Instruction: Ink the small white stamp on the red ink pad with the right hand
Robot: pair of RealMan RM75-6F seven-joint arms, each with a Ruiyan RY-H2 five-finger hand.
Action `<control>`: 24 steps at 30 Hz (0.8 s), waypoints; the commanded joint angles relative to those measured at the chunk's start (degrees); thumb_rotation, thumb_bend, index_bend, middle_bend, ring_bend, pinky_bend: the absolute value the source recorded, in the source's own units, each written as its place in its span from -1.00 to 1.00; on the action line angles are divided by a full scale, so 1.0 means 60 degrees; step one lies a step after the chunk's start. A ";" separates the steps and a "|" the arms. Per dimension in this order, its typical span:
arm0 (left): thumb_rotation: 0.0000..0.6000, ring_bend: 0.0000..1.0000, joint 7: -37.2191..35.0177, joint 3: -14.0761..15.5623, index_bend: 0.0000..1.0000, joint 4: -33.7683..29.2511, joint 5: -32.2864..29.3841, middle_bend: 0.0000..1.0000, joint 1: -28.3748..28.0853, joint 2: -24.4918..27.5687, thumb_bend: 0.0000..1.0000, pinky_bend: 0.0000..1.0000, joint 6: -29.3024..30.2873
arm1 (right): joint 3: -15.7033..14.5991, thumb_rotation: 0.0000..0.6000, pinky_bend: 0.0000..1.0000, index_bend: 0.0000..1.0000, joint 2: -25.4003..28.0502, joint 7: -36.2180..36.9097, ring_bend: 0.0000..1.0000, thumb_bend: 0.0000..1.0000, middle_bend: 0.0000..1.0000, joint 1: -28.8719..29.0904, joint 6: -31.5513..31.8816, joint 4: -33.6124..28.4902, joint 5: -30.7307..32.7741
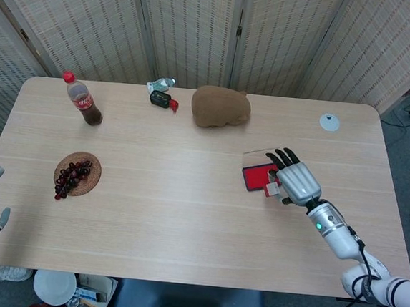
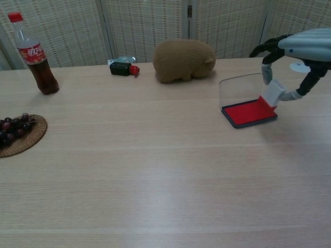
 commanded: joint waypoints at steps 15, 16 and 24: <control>1.00 -1.00 0.0010 0.0077 -1.00 -0.0120 0.0265 -1.00 0.0128 0.0061 -0.14 -1.00 0.0331 | -0.0478 1.00 -1.00 0.53 -0.0865 -0.0426 -1.00 -0.40 -0.83 -0.0399 -0.0335 0.0773 0.0060; 1.00 -1.00 -0.0004 0.0084 -1.00 -0.0120 0.0270 -1.00 0.0134 0.0060 -0.15 -1.00 0.0335 | -0.0481 1.00 -1.00 0.53 -0.0915 -0.0405 -1.00 -0.40 -0.83 -0.0393 -0.0357 0.0843 0.0052; 1.00 -1.00 -0.0068 0.0098 -1.00 -0.0133 0.0300 -1.00 0.0159 0.0093 -0.15 -1.00 0.0378 | -0.0479 1.00 -1.00 0.53 -0.1283 -0.0166 -1.00 -0.40 -0.83 -0.0361 -0.0557 0.1371 0.0032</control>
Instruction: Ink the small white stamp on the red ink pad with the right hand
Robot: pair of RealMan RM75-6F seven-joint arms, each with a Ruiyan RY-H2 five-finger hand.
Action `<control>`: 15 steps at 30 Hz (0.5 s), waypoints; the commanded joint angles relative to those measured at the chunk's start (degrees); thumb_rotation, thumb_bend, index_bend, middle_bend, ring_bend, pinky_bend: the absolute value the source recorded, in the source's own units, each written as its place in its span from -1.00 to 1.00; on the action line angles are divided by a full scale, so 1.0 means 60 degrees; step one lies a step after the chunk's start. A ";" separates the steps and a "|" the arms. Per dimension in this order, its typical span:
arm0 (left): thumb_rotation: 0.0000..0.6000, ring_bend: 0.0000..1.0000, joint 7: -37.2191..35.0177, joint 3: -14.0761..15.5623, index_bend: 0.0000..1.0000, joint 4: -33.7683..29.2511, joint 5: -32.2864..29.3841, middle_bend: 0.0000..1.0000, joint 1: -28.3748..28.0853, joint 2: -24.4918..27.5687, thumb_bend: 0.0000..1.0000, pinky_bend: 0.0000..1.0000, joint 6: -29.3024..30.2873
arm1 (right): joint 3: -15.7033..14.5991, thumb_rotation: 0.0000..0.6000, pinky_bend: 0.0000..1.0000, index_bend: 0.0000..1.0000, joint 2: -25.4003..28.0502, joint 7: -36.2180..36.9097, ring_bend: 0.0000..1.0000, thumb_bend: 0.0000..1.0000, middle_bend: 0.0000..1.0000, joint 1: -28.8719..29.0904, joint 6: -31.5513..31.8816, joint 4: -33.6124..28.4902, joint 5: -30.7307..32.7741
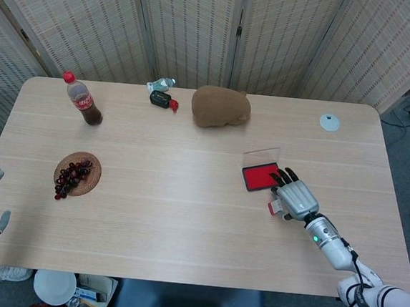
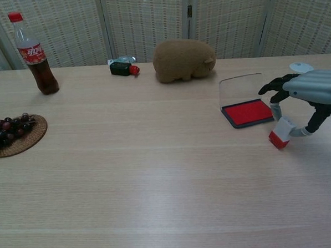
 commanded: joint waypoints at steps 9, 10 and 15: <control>1.00 -1.00 -0.0013 0.0007 -1.00 -0.0045 -0.0014 -1.00 0.0013 0.0026 -0.15 -1.00 -0.0017 | 0.0012 1.00 -1.00 0.53 -0.0118 0.0134 -1.00 -0.40 -0.84 0.0027 -0.0121 0.0237 -0.0062; 1.00 -1.00 -0.0010 0.0007 -1.00 -0.0048 -0.0019 -1.00 0.0014 0.0027 -0.15 -1.00 -0.0020 | 0.0010 1.00 -1.00 0.52 -0.0106 0.0148 -1.00 -0.40 -0.84 0.0027 -0.0129 0.0225 -0.0070; 1.00 -1.00 -0.0027 -0.0003 -1.00 -0.0053 -0.0031 -1.00 0.0018 0.0031 -0.15 -1.00 -0.0014 | 0.0004 1.00 -1.00 0.14 0.0043 0.0395 -1.00 -0.48 -0.87 0.0058 -0.0214 0.0091 -0.0131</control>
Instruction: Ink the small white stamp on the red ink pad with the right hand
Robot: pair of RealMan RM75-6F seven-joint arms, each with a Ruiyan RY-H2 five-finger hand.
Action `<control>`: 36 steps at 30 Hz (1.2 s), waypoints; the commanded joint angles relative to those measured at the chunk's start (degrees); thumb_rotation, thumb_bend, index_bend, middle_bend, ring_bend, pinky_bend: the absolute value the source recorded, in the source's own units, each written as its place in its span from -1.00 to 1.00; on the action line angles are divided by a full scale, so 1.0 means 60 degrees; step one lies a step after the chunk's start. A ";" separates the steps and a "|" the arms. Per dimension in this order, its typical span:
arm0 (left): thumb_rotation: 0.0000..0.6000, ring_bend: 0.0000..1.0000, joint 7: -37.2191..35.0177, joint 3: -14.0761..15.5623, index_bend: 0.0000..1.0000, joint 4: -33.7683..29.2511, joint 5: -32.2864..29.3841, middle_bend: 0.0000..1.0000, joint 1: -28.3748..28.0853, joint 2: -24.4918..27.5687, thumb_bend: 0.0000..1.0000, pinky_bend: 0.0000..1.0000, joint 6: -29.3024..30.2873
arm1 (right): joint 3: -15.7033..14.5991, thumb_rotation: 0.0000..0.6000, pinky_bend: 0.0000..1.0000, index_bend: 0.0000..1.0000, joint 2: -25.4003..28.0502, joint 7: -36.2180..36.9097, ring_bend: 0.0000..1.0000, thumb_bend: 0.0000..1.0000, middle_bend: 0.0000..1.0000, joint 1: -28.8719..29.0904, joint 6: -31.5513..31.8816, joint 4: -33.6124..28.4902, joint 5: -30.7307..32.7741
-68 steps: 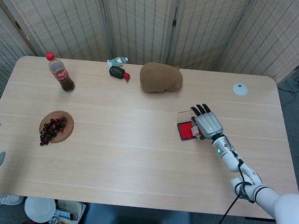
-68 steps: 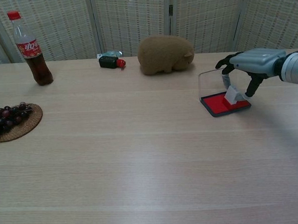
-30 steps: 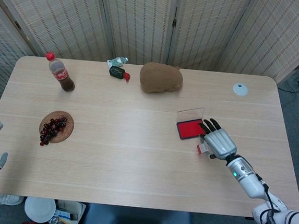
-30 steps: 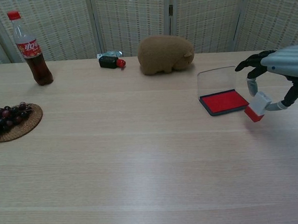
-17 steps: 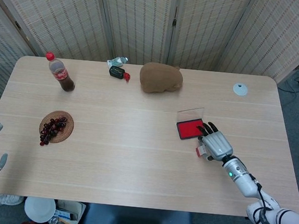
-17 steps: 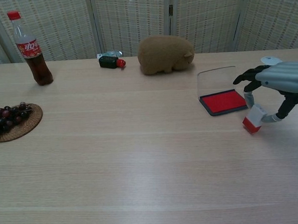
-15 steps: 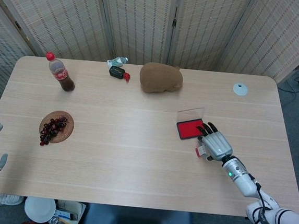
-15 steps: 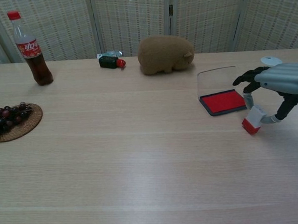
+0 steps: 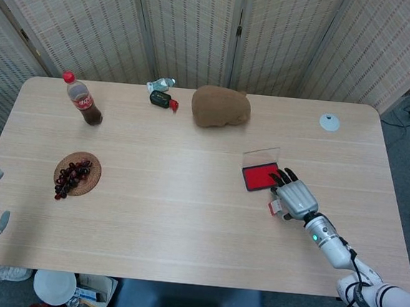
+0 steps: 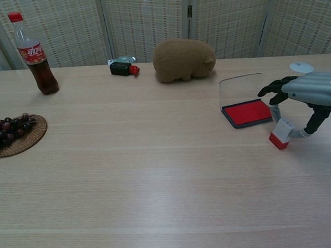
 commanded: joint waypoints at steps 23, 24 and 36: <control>1.00 -1.00 -0.0082 -0.0074 -1.00 0.0081 -0.0058 -1.00 0.0025 -0.0009 -0.15 -1.00 0.0068 | 0.0086 1.00 -1.00 -0.73 0.1499 0.1105 -1.00 -0.63 -0.96 -0.0199 0.0777 -0.1636 -0.0586; 1.00 -1.00 -0.0070 -0.0080 -1.00 0.0086 -0.0071 -1.00 0.0024 -0.0015 -0.15 -1.00 0.0061 | 0.0077 1.00 -1.00 -0.73 0.1699 0.1121 -1.00 -0.63 -0.96 -0.0324 0.1064 -0.1877 -0.0682; 1.00 -1.00 0.0383 -0.0082 -1.00 -0.0103 -0.0092 -1.00 0.0015 -0.0052 -0.15 -1.00 0.0014 | -0.0570 1.00 -1.00 -0.73 0.1702 0.1564 -1.00 -0.67 -0.97 -0.3671 0.6106 -0.1178 -0.1419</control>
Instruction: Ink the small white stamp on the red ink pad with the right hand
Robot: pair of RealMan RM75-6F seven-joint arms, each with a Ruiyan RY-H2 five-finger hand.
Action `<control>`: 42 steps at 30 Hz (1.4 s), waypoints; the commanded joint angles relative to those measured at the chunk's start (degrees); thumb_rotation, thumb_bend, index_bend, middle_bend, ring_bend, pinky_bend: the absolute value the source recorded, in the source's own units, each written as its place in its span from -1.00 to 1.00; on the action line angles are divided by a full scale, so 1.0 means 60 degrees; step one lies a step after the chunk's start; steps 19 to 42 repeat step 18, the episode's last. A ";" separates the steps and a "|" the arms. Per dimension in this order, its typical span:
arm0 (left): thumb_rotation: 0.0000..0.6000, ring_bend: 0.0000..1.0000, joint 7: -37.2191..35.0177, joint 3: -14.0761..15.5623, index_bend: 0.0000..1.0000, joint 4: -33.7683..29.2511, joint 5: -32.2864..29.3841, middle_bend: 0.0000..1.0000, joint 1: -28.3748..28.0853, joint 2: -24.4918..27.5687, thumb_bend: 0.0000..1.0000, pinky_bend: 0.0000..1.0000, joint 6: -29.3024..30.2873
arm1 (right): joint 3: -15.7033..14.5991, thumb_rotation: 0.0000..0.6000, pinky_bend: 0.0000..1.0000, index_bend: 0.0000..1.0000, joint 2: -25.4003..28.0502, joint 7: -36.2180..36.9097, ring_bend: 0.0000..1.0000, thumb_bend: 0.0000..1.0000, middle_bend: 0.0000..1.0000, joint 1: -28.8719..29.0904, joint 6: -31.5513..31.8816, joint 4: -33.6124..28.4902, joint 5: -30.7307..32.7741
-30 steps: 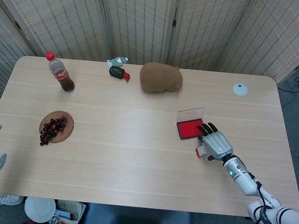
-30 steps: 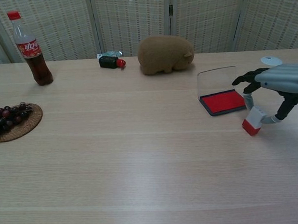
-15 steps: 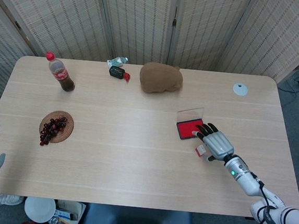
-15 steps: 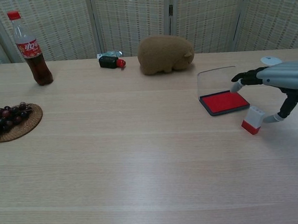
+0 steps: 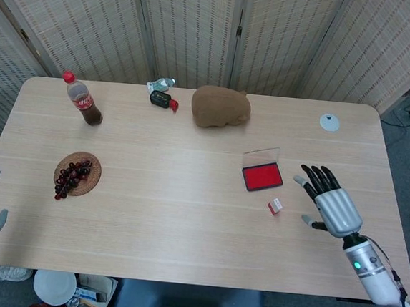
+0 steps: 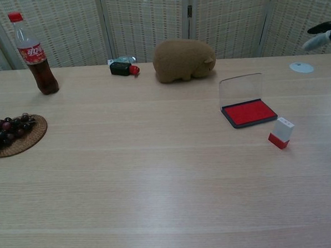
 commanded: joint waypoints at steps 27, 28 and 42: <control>1.00 -1.00 0.0886 0.0159 -1.00 -0.0068 0.0225 -1.00 -0.0268 -0.0246 -0.15 -1.00 -0.0452 | 0.0183 1.00 -1.00 -0.86 -0.0592 0.0848 -1.00 -0.67 -1.00 -0.2511 0.2580 0.1760 0.0058; 1.00 -1.00 0.0886 0.0159 -1.00 -0.0068 0.0225 -1.00 -0.0268 -0.0246 -0.15 -1.00 -0.0452 | 0.0183 1.00 -1.00 -0.86 -0.0592 0.0848 -1.00 -0.67 -1.00 -0.2511 0.2580 0.1760 0.0058; 1.00 -1.00 0.0886 0.0159 -1.00 -0.0068 0.0225 -1.00 -0.0268 -0.0246 -0.15 -1.00 -0.0452 | 0.0183 1.00 -1.00 -0.86 -0.0592 0.0848 -1.00 -0.67 -1.00 -0.2511 0.2580 0.1760 0.0058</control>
